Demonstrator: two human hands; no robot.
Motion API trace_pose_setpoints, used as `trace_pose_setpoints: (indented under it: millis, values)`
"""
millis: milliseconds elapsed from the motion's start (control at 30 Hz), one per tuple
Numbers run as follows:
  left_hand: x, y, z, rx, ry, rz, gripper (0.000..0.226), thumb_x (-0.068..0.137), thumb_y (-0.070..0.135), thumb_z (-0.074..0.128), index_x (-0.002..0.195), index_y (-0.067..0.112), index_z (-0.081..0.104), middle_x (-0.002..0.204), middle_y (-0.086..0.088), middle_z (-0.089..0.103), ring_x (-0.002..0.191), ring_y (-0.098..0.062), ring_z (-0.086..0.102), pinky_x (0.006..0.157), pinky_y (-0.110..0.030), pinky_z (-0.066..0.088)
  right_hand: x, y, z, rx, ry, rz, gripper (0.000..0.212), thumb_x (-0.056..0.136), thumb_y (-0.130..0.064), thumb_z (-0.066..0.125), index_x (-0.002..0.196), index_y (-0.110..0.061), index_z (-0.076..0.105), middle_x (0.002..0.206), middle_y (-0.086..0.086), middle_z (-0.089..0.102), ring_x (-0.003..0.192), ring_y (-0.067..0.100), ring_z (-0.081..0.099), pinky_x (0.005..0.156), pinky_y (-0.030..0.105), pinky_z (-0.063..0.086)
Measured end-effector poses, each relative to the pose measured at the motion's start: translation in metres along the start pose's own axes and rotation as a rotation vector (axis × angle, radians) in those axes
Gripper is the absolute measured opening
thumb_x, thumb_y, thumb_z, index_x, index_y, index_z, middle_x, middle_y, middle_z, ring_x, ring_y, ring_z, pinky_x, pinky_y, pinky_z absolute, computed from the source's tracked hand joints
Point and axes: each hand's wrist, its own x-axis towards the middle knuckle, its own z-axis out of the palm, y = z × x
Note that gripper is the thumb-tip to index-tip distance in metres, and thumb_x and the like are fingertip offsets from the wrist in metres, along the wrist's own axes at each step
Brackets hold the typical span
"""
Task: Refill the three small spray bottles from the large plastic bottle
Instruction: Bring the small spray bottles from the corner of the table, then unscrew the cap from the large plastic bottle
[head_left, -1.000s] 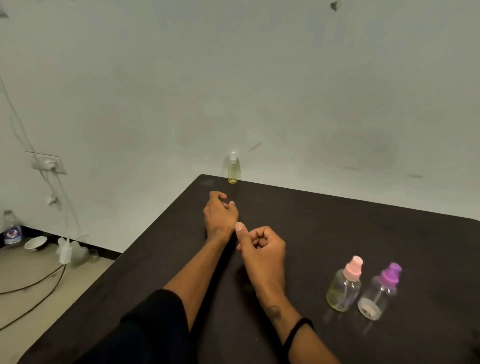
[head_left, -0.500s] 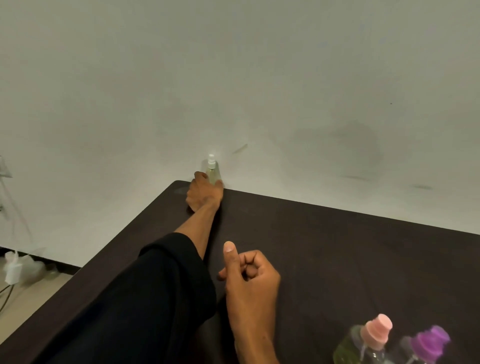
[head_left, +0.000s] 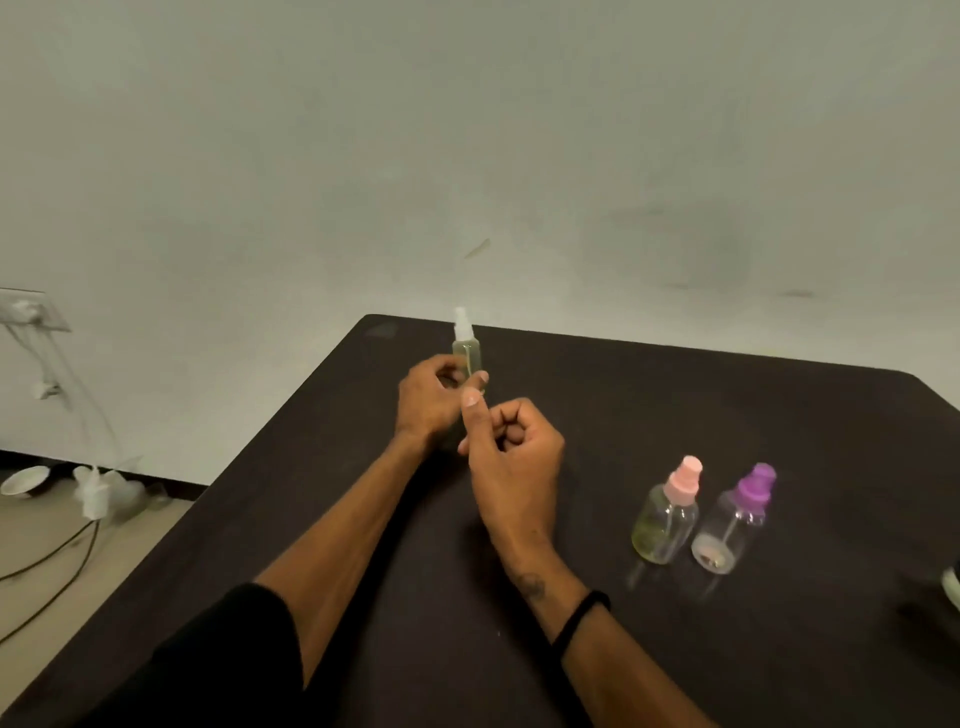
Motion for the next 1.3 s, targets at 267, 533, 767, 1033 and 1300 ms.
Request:
trace_pose_setpoints:
  millis: [267,533,767,1033,1300]
  values:
    - [-0.146,0.04,-0.006,0.012,-0.16,0.144,0.017,0.105,0.025,0.056,0.114,0.036,0.065,0.093,0.017,0.071,0.088,-0.002,0.07,0.078,-0.025,0.058,-0.065,-0.019,-0.05,-0.037,-0.016,-0.165,0.042,0.097,-0.037,0.074,0.071,-0.008,0.06,0.063,0.007,0.064,0.06,0.027,0.064,0.06,0.036,0.057]
    - [-0.194,0.056,0.016,0.02,-0.282,0.209,0.03,0.088,0.028,0.081,0.117,0.032,0.074,0.096,0.009,0.078,0.085,-0.02,0.074,0.081,-0.043,0.062,-0.095,-0.027,-0.138,-0.144,-0.008,-0.178,0.037,0.098,-0.038,0.072,0.075,-0.01,0.062,0.065,0.007,0.064,0.06,0.027,0.062,0.059,0.042,0.058]
    - [-0.19,0.061,0.023,0.159,-0.274,0.172,0.045,0.084,0.046,0.083,0.127,0.04,0.069,0.113,0.026,0.071,0.085,-0.004,0.07,0.089,-0.042,0.061,-0.089,-0.029,-0.214,-0.251,0.031,-0.149,0.037,0.097,-0.036,0.074,0.074,-0.009,0.062,0.066,0.009,0.065,0.06,0.027,0.061,0.055,0.027,0.052]
    - [-0.21,0.06,0.02,-0.016,-0.039,0.03,0.055,0.076,0.048,0.089,0.12,0.026,0.064,0.113,0.003,0.067,0.088,-0.012,0.068,0.075,-0.021,0.053,-0.06,-0.023,-0.261,-0.338,0.129,-0.094,0.033,0.094,-0.045,0.075,0.084,-0.015,0.063,0.077,0.005,0.069,0.072,0.022,0.067,0.063,0.034,0.059]
    - [-0.261,0.077,0.018,-0.04,-0.055,0.026,0.044,0.088,0.052,0.074,0.074,0.011,0.063,0.074,-0.01,0.067,0.074,-0.034,0.065,0.065,-0.036,0.053,-0.061,-0.025,-0.263,-0.324,0.192,-0.06,0.024,0.093,-0.036,0.078,0.09,-0.018,0.064,0.08,-0.003,0.068,0.07,0.001,0.063,0.062,0.017,0.053]
